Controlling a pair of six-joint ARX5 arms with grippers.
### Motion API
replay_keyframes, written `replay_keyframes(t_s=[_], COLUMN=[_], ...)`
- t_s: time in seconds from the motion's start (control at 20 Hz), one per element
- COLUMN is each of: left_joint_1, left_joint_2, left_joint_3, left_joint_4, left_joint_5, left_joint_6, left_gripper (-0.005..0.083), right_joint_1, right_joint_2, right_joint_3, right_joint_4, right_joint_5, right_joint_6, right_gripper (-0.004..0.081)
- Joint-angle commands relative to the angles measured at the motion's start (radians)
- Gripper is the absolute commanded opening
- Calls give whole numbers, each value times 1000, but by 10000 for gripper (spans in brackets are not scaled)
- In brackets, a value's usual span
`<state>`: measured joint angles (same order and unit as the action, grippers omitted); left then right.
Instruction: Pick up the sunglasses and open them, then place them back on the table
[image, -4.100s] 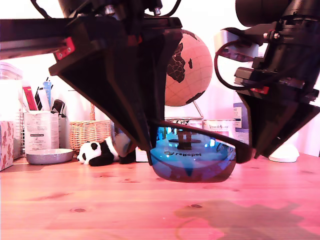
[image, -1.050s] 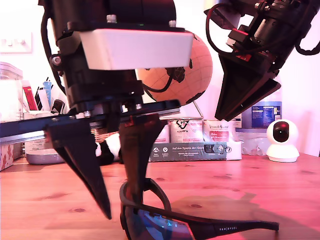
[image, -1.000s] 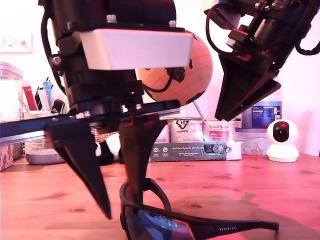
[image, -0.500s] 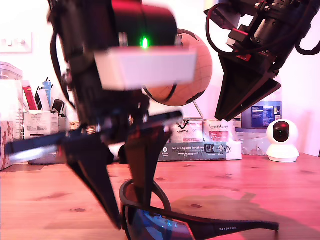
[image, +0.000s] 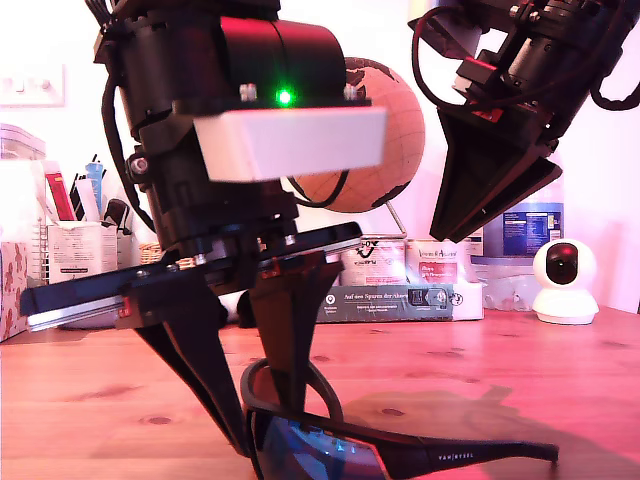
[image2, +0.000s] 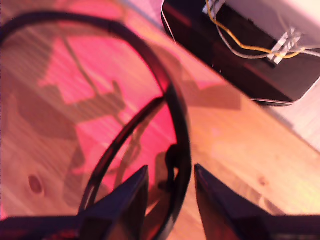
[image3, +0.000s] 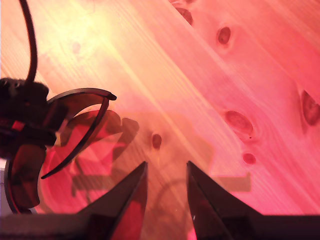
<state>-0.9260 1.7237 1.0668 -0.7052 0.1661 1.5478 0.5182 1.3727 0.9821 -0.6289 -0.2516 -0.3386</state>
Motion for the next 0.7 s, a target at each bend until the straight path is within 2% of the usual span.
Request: replay_keyframes(t_s=[0.0,0.4,0.55,0.65], left_joint_1=[-6,-6,-6,-11], left_joint_2=[19,38,37,36], left_joint_3=[-20,-20,-20,-19], left_joint_4=[-2,-1,-8,-8], left_joint_5=[11,-3,-2,-2], left_joint_6=[0,-3,-4,-5], left_gripper=[256,231,90,-6], right_joint_1=[-3,-3,-2,-6], right_joint_2=[8,8,8,8], right_joint_3=[4,4,4,4], right_joint_4=[4,4,3,-6], right_joint_5=[0,0,0,0], right_joint_6=[-1,-1,12,86], right_gripper=[212,212,212,212])
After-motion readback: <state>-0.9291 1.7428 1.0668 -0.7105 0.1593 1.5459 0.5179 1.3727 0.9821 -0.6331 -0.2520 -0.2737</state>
